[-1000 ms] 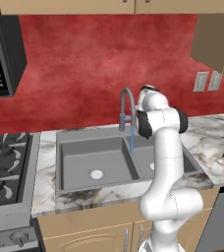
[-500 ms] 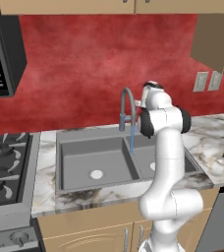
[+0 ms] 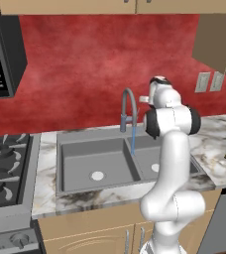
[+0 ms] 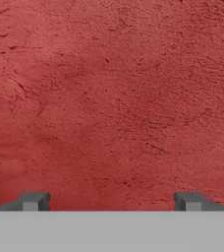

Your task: Soak the sponge with water for a few seconds and then drop it inside the sink.

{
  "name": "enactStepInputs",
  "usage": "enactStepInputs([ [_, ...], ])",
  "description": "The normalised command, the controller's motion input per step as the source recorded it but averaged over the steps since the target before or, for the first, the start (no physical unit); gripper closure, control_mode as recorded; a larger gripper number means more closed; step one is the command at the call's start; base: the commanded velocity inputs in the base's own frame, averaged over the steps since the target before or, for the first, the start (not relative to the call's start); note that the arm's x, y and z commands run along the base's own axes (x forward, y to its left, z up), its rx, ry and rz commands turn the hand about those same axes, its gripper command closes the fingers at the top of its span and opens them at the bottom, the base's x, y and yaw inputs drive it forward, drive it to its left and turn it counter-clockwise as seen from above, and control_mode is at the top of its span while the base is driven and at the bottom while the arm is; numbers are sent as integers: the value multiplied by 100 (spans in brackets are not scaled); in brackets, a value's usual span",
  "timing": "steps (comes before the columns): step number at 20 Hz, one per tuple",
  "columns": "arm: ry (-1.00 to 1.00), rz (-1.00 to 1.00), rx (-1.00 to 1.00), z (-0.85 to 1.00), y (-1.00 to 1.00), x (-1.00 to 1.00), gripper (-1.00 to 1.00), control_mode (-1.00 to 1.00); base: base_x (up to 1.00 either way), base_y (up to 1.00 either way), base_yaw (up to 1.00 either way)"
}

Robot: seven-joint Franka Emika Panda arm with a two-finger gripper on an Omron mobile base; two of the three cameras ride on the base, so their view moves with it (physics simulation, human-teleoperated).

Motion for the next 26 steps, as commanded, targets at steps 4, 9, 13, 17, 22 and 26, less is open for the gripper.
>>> enactStepInputs([
  [4,0,3,0,27,-1,-51,-100,-100,0,0,0],
  [9,8,4,0,19,-3,-51,-100,-100,0,0,0],
  [13,10,5,0,16,-9,-53,-100,-100,0,0,0],
  [17,8,4,0,19,-11,-50,-100,-100,0,0,0],
  [22,0,1,-1,29,-16,-40,-100,-100,0,0,0],
  [26,2,1,-8,16,-1,-21,-100,-100,0,0,0],
])
